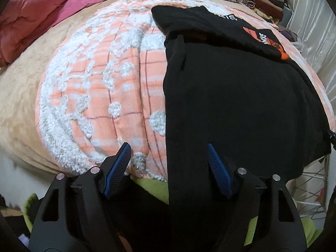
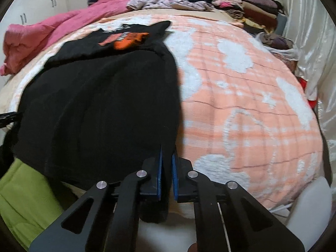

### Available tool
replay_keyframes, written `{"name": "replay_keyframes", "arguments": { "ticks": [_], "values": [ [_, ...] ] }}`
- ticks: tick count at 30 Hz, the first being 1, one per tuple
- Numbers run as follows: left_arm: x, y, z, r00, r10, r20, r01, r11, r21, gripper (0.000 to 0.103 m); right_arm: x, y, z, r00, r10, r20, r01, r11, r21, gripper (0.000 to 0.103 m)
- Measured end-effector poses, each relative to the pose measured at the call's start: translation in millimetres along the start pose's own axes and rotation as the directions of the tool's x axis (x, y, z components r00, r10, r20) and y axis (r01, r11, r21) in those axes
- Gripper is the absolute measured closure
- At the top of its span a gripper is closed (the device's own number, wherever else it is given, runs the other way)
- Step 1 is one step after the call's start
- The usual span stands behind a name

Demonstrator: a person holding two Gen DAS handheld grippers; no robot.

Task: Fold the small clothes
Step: 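Grasp the sweatshirt hem with both tools, then lift the hem with both tools and fold it toward the collar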

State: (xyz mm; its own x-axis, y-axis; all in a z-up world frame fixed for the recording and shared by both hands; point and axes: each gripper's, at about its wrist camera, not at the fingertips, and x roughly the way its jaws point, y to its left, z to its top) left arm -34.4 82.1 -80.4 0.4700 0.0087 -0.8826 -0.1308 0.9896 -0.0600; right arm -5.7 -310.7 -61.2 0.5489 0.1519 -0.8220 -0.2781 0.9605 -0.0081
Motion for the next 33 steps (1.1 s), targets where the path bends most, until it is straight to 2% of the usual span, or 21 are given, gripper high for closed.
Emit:
{"name": "replay_keyframes", "arguments": {
  "ticks": [5, 7, 8, 15, 16, 17, 18, 19, 20, 23, 25, 27, 33],
  "values": [
    [5, 0, -7, 0.999, -0.018, -0.033, 0.018, 1.000, -0.005, 0.037, 7, -4, -5, 0.999, 0.026, -0.020, -0.026, 0.999, 0.027, 0.095],
    [5, 1, -10, 0.998, -0.035, -0.045, 0.035, 0.999, -0.008, 0.037, 9, -6, -6, 0.999, 0.047, -0.027, -0.046, 0.998, 0.035, 0.089],
    [6, 2, -12, 0.997, -0.048, -0.055, 0.047, 0.999, -0.018, 0.037, 9, -7, -7, 0.997, 0.062, -0.034, -0.061, 0.997, 0.038, 0.083],
    [8, 5, -18, 0.993, -0.087, -0.082, 0.083, 0.996, -0.045, 0.038, 10, -9, -14, 0.995, 0.093, -0.031, -0.092, 0.994, 0.052, 0.080],
    [8, 4, -19, 0.990, -0.105, -0.094, 0.100, 0.994, -0.048, 0.043, 10, -9, -14, 0.995, 0.096, -0.031, -0.095, 0.994, 0.053, 0.080],
    [7, 4, -21, 0.987, -0.121, -0.102, 0.116, 0.992, -0.053, 0.043, 10, -10, -15, 0.994, 0.102, -0.031, -0.101, 0.993, 0.057, 0.080],
    [6, 1, -21, 0.988, -0.117, -0.101, 0.113, 0.993, -0.043, 0.047, 10, -12, -15, 0.993, 0.114, -0.030, -0.112, 0.992, 0.065, 0.081],
    [5, -1, -21, 0.986, -0.128, -0.104, 0.124, 0.991, -0.038, 0.055, 11, -13, -15, 0.992, 0.122, -0.031, -0.120, 0.990, 0.068, 0.084],
    [5, -3, -22, 0.984, -0.144, -0.109, 0.140, 0.989, -0.036, 0.059, 10, -13, -14, 0.990, 0.136, -0.032, -0.133, 0.989, 0.069, 0.094],
    [4, -9, -22, 0.985, -0.135, -0.110, 0.135, 0.991, -0.011, 0.067, 6, -8, -12, 0.988, 0.152, -0.031, -0.150, 0.987, 0.048, 0.097],
    [3, -11, -21, 0.986, -0.130, -0.104, 0.130, 0.992, -0.005, 0.083, 2, -8, -10, 0.985, 0.170, -0.026, -0.168, 0.985, 0.047, 0.097],
    [-1, -11, -19, 0.984, -0.156, -0.088, 0.156, 0.988, -0.014, 0.099, -2, -10, -6, 0.980, 0.198, -0.012, -0.197, 0.978, 0.067, 0.097],
    [-26, -3, -7, 0.982, -0.190, -0.021, 0.189, 0.981, -0.044, 0.099, -22, -22, 6, 0.965, 0.253, 0.063, -0.259, 0.959, 0.115, 0.097]
  ]
}}
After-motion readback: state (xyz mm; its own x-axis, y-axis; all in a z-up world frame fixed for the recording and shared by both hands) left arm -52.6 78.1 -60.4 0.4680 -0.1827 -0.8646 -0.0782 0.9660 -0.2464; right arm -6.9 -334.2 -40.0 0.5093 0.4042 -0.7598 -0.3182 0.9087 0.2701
